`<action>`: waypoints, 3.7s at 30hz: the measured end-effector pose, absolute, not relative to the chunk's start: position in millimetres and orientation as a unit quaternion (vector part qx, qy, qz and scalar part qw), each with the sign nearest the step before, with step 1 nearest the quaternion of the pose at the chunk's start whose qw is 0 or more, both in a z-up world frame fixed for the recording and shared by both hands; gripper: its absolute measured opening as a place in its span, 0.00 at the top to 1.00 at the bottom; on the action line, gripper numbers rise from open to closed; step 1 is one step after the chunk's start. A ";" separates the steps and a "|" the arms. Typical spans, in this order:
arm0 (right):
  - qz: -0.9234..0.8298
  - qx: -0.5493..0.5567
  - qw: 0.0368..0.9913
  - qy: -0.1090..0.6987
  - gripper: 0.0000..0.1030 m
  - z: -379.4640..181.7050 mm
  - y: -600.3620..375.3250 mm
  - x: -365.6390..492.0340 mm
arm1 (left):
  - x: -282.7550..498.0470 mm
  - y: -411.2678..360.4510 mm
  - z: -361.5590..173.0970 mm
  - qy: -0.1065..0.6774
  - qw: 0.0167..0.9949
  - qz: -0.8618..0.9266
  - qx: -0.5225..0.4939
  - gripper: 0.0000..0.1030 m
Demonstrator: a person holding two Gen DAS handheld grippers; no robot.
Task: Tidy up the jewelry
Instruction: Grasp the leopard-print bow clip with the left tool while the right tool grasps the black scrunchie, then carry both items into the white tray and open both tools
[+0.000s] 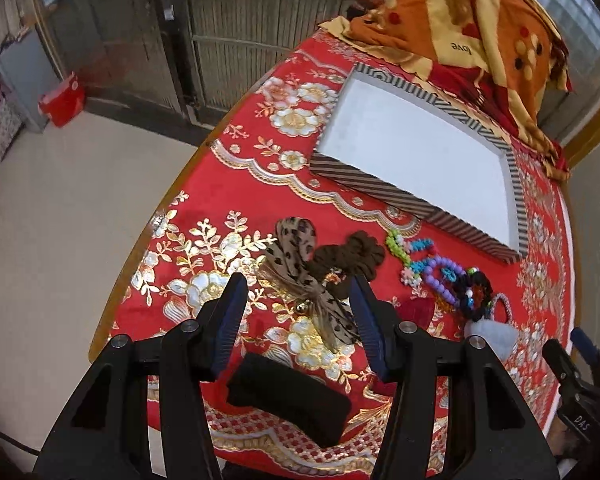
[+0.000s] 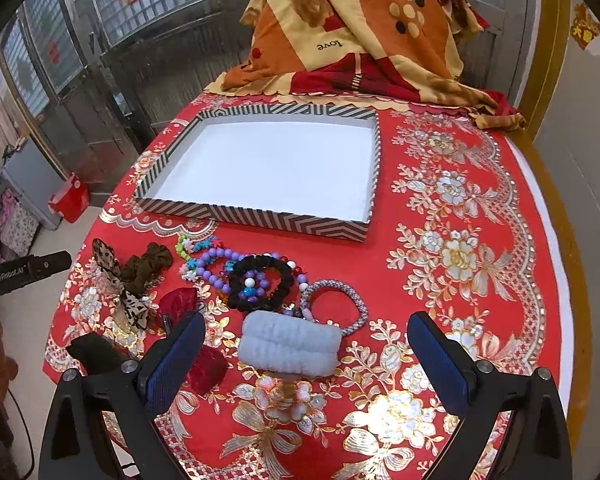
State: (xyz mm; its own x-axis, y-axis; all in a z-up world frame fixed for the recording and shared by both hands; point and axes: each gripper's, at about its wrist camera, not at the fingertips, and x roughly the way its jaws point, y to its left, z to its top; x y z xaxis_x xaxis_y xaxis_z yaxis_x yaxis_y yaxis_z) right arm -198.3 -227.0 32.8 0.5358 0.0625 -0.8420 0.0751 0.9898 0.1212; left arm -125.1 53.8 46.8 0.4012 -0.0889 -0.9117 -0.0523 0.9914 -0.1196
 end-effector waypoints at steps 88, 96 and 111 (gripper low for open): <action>0.074 0.170 0.822 0.538 0.93 -33.3 -186.2 12.5 | 84.7 -21.8 -0.9 0.564 0.821 -0.081 0.029 0.87; 0.086 0.154 0.805 0.566 0.93 -51.3 -171.3 6.2 | 76.5 -9.3 -19.8 0.587 0.805 -0.080 0.028 0.87; 0.063 0.161 0.812 0.558 0.63 -39.5 -182.6 0.8 | 70.8 -7.7 -19.1 0.586 0.807 -0.075 0.018 0.62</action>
State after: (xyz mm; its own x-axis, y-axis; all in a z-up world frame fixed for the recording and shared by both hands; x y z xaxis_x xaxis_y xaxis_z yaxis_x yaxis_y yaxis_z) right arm 0.8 -182.6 -39.5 0.3694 0.2809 -0.8858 0.0778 0.9405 0.3308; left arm 70.8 -7.7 -19.1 0.3020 -0.1003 -0.9480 0.1428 0.9880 -0.0590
